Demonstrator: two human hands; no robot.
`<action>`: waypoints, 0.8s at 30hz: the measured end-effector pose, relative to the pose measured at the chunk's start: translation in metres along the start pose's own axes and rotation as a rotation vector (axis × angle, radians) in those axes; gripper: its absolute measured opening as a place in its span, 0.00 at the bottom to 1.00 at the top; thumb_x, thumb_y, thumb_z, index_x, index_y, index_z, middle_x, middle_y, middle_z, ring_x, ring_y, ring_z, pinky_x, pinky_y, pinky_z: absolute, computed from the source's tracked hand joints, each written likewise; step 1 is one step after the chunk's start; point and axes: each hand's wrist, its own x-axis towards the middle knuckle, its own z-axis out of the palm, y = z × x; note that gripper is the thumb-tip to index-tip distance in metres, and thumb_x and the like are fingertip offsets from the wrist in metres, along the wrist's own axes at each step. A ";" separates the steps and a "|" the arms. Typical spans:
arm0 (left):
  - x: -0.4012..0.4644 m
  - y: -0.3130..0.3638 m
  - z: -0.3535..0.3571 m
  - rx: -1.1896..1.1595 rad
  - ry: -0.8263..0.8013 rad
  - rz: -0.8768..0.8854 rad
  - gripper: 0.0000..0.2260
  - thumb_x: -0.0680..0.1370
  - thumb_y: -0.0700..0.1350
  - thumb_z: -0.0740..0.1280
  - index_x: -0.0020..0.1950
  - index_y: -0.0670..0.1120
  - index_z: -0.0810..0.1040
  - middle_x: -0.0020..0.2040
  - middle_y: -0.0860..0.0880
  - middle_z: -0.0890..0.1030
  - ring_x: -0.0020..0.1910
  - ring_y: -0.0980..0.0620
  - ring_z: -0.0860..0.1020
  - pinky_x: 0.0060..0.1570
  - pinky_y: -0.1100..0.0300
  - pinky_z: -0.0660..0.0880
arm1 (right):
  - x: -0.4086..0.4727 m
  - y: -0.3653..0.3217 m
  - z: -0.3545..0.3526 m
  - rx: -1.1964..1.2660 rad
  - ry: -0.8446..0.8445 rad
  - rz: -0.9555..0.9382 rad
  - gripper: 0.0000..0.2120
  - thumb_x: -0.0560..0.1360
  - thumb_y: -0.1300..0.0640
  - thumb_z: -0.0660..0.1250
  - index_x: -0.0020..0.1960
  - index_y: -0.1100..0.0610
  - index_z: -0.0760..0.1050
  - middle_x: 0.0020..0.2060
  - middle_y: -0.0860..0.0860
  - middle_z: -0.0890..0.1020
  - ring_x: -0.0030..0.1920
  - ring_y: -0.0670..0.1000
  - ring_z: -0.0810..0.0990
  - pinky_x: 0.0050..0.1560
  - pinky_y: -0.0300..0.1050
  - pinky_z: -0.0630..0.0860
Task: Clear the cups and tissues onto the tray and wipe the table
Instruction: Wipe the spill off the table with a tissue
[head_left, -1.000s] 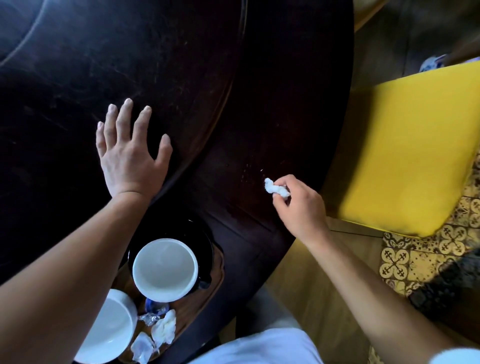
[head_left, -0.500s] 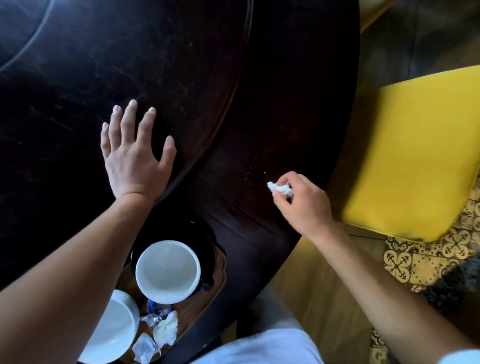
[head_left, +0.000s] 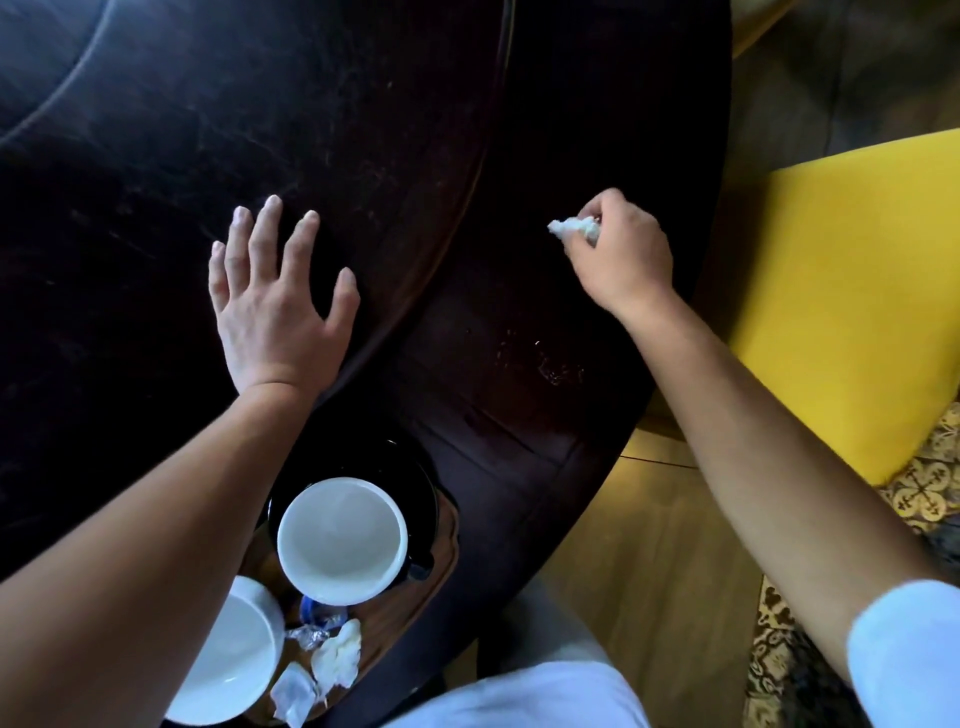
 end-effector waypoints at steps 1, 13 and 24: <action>0.000 0.000 0.000 0.000 -0.001 0.000 0.27 0.82 0.59 0.59 0.80 0.52 0.64 0.83 0.49 0.57 0.83 0.46 0.51 0.80 0.46 0.45 | -0.008 0.001 0.003 0.002 -0.013 -0.016 0.12 0.80 0.48 0.66 0.57 0.55 0.75 0.50 0.50 0.80 0.46 0.51 0.80 0.40 0.45 0.73; 0.000 0.000 0.001 0.003 0.007 0.005 0.27 0.82 0.59 0.58 0.80 0.51 0.65 0.83 0.49 0.58 0.83 0.46 0.51 0.80 0.46 0.45 | -0.112 0.002 0.020 0.154 -0.100 -0.135 0.09 0.75 0.52 0.72 0.52 0.54 0.76 0.42 0.48 0.82 0.41 0.53 0.82 0.39 0.51 0.78; -0.001 0.000 0.000 0.007 0.019 0.007 0.27 0.82 0.59 0.59 0.80 0.51 0.65 0.83 0.49 0.58 0.83 0.46 0.52 0.80 0.47 0.45 | -0.076 -0.013 0.023 0.090 -0.225 -0.266 0.07 0.76 0.49 0.69 0.52 0.49 0.78 0.41 0.46 0.79 0.43 0.51 0.80 0.40 0.46 0.74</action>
